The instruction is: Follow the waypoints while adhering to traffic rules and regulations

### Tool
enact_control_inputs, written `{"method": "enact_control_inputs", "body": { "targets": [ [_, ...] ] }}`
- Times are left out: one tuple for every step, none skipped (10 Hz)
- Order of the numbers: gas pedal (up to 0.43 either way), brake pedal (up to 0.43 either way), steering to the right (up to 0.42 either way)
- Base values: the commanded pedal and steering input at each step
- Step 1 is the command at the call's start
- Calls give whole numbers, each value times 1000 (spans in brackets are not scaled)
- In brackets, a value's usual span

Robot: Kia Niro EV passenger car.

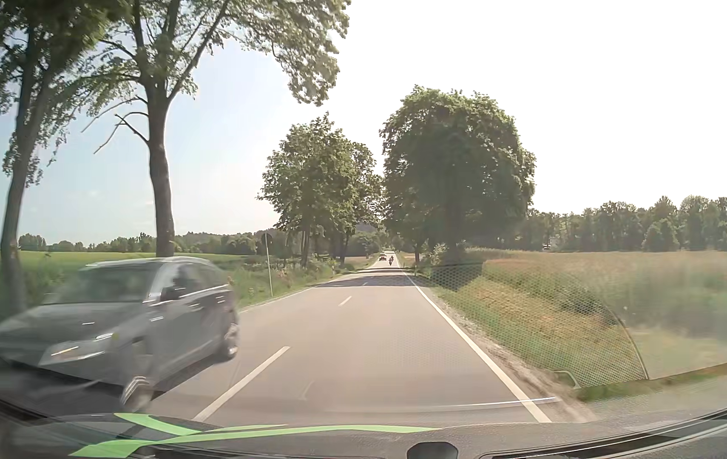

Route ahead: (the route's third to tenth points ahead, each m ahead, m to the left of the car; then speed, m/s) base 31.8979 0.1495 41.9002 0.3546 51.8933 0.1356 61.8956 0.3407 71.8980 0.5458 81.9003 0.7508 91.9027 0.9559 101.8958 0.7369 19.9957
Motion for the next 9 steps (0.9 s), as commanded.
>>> {"method": "enact_control_inputs", "body": {
  "targets": [
    [150,0,-2],
    [150,0,-1],
    [150,0,-2],
    [150,0,-4],
    [150,0,-5],
    [150,0,-4],
    [150,0,-3],
    [138,0,-1],
    [138,0,-1]
  ]
}}
